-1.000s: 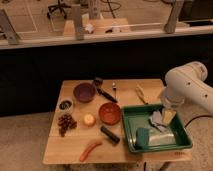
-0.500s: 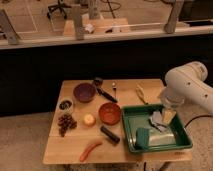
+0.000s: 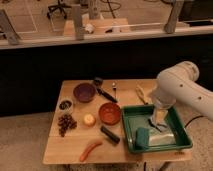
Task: Place grapes in table surface
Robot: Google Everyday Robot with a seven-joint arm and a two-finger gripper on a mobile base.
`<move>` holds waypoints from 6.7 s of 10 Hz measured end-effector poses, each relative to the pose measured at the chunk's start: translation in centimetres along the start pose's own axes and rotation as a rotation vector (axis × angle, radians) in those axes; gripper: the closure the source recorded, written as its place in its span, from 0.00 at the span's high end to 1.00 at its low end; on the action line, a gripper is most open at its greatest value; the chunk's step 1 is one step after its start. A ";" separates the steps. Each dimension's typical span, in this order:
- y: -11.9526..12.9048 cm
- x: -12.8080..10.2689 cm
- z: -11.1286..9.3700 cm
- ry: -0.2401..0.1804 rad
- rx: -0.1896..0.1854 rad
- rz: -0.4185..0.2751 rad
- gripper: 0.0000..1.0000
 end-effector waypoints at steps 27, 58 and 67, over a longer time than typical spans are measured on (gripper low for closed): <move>-1.8 -25.7 -0.9 -0.038 0.127 -1.085 0.80; -7.0 -43.9 14.5 -0.137 0.100 -1.790 0.80; -7.7 -44.8 20.2 -0.161 0.125 -1.909 0.79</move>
